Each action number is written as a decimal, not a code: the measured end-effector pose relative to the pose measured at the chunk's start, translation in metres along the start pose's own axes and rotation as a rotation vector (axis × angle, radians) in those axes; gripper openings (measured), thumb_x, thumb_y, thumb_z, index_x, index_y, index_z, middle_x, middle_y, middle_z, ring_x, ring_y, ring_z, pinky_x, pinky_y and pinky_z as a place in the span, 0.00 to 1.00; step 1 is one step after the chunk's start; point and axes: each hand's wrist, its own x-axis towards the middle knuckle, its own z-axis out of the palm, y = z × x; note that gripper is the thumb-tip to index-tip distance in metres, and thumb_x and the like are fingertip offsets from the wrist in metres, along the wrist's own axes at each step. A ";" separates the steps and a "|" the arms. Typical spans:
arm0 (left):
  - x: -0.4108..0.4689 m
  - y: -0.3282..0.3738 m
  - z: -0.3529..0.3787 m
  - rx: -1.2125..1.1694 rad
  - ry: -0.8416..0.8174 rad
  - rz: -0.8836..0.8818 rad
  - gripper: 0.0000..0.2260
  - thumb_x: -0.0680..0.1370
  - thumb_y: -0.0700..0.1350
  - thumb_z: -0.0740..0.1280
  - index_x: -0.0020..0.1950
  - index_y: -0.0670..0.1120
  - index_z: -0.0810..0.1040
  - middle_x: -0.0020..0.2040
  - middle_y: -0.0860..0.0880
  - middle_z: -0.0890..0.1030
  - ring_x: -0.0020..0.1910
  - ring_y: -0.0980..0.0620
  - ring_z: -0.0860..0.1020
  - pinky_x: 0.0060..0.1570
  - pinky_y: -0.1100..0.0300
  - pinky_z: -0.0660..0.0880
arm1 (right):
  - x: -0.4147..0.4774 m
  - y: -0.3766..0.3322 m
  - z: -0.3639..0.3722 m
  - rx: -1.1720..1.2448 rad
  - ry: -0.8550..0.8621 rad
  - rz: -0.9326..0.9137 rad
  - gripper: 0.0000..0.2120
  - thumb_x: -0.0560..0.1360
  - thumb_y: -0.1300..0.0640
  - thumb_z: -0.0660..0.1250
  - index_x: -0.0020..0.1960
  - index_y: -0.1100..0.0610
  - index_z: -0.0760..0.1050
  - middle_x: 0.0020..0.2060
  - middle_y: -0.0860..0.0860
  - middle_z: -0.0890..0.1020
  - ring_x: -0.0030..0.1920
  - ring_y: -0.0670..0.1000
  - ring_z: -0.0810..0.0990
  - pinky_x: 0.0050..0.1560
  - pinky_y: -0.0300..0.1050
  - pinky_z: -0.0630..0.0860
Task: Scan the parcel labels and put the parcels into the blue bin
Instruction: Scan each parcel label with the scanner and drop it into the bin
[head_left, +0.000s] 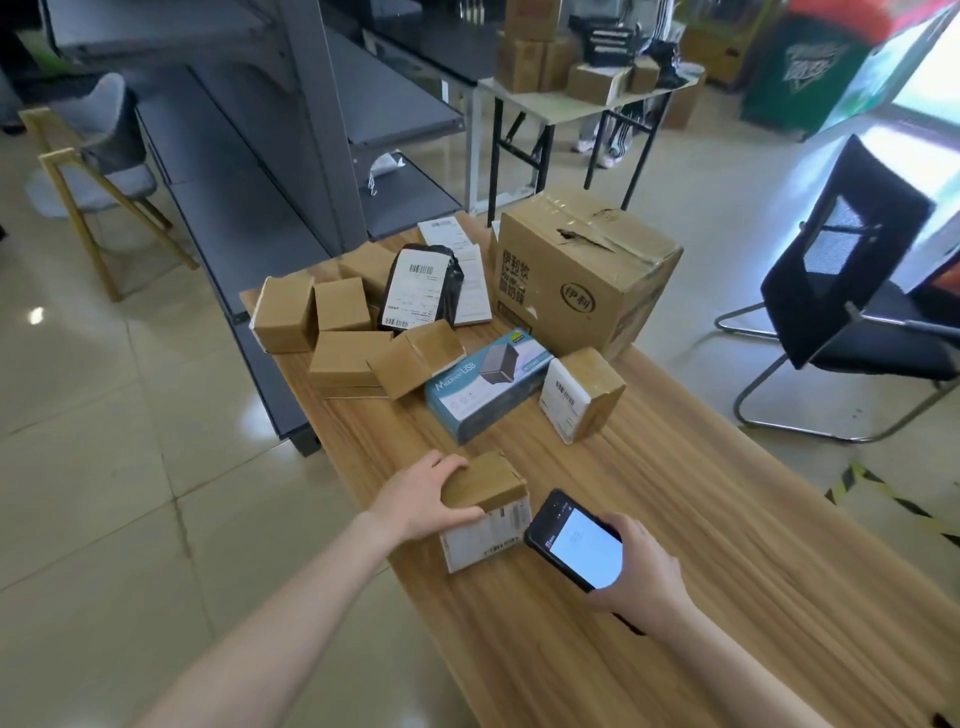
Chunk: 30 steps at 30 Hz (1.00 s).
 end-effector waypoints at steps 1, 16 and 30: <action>0.001 0.005 0.003 -0.031 -0.015 0.005 0.37 0.67 0.75 0.60 0.72 0.59 0.64 0.66 0.55 0.69 0.62 0.53 0.72 0.58 0.58 0.73 | -0.005 0.005 0.000 -0.004 0.001 0.009 0.44 0.60 0.50 0.76 0.72 0.47 0.60 0.64 0.41 0.71 0.64 0.45 0.70 0.63 0.50 0.65; -0.011 0.024 0.037 0.025 0.129 0.000 0.57 0.63 0.69 0.72 0.80 0.50 0.44 0.74 0.53 0.45 0.75 0.48 0.48 0.73 0.49 0.61 | -0.046 0.024 0.009 -0.008 0.041 0.063 0.44 0.59 0.51 0.75 0.71 0.47 0.61 0.62 0.41 0.71 0.62 0.45 0.70 0.62 0.49 0.65; -0.017 0.029 0.040 0.223 0.032 0.124 0.48 0.65 0.47 0.77 0.77 0.57 0.52 0.76 0.49 0.53 0.75 0.44 0.49 0.64 0.49 0.73 | -0.052 0.030 -0.033 -0.364 0.182 -0.002 0.41 0.63 0.48 0.75 0.72 0.47 0.60 0.63 0.44 0.70 0.65 0.48 0.68 0.65 0.50 0.62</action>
